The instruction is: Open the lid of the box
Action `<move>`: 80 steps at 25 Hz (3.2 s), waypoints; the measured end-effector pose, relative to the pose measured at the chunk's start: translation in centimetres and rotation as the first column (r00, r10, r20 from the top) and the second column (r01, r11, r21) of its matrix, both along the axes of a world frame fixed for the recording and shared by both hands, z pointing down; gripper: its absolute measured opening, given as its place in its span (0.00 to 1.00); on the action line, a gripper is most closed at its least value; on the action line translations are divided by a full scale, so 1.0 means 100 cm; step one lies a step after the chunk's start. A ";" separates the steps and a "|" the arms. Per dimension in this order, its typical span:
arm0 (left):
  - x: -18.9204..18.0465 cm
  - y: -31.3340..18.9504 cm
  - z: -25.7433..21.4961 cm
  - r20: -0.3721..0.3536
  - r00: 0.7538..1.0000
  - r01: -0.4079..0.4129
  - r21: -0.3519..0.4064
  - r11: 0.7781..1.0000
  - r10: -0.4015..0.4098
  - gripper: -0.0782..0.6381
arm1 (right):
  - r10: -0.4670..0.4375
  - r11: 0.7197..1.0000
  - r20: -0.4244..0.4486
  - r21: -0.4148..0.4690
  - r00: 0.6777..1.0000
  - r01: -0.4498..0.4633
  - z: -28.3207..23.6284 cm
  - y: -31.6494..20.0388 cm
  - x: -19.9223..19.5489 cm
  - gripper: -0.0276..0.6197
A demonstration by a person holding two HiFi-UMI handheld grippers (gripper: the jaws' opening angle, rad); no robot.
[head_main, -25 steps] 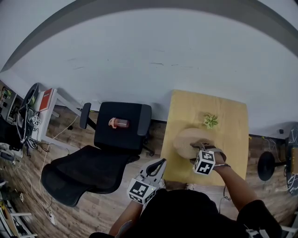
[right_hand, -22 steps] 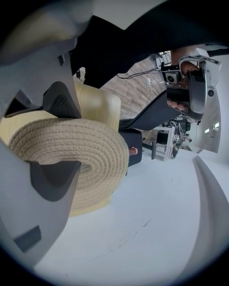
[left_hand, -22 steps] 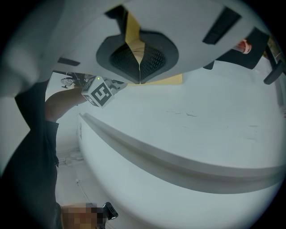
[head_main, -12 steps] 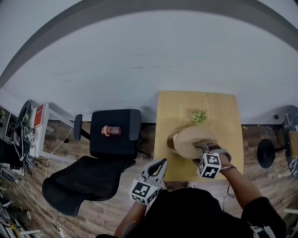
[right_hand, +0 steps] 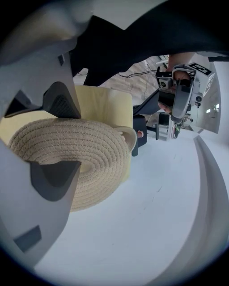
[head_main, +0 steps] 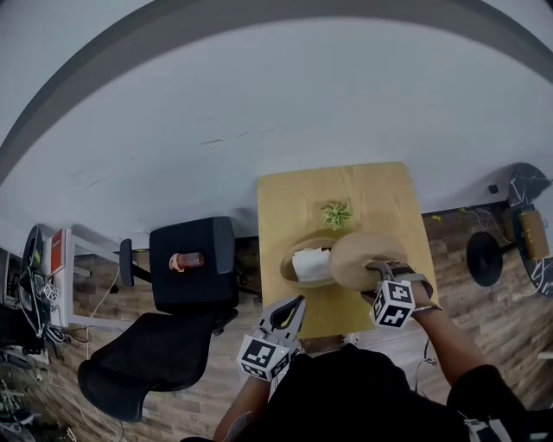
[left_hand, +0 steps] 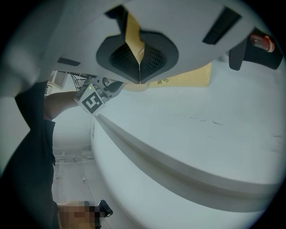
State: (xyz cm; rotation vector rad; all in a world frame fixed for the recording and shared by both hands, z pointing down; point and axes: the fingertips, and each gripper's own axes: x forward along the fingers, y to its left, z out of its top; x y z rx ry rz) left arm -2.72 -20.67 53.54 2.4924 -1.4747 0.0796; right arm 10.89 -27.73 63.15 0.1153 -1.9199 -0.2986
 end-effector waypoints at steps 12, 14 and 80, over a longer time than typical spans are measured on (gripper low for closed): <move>0.046 -0.027 0.011 0.002 0.998 -0.055 -0.045 0.997 0.055 0.14 | 0.148 0.987 -0.037 -0.065 0.988 -0.150 0.038 -0.026 0.082 0.51; 0.050 -0.032 0.014 -0.004 0.999 -0.040 -0.060 0.997 0.040 0.14 | 0.151 0.985 -0.041 -0.083 0.988 -0.154 0.048 -0.029 0.087 0.51; -0.006 -0.029 -0.050 -0.020 0.991 0.135 0.061 0.989 -0.134 0.14 | 0.400 0.816 0.841 -0.145 0.364 -0.560 -0.186 -0.043 -0.010 0.07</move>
